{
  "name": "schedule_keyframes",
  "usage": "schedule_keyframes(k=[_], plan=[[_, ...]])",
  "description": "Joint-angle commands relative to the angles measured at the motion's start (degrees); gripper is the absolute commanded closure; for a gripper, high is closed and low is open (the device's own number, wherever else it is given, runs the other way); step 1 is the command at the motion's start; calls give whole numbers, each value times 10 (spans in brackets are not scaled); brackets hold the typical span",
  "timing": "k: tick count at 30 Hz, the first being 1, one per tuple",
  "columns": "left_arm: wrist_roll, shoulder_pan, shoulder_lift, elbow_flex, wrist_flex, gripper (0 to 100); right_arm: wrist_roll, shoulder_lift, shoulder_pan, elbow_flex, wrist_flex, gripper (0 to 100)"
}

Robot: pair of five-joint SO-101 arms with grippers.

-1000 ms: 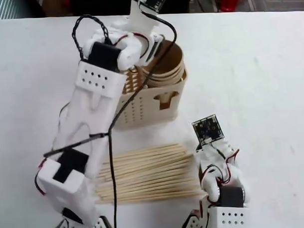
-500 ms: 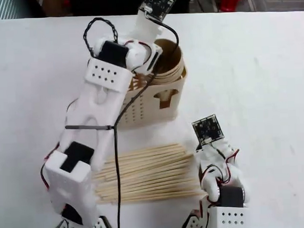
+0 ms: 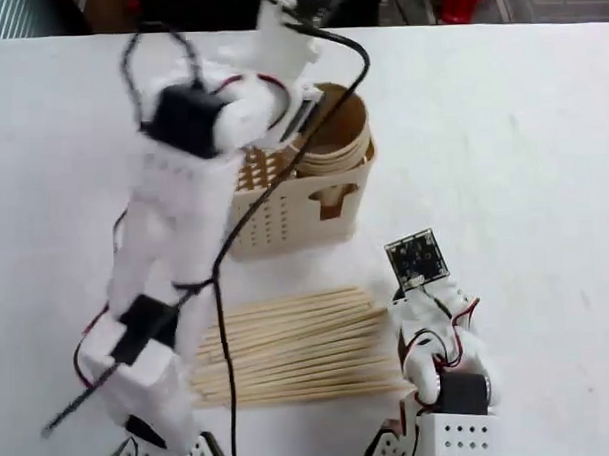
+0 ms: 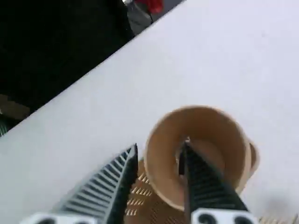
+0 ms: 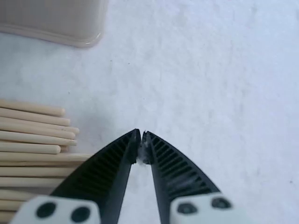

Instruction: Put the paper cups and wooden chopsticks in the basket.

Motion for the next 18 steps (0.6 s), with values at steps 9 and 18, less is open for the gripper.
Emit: schedule_keyframes(k=[9, 18], plan=[[113, -225, -69, -35, 76, 842, 5, 3, 4, -33, 48, 981], [174, -361, -70, 491, -54, 839, 64, 5, 1, -78, 67, 981]])
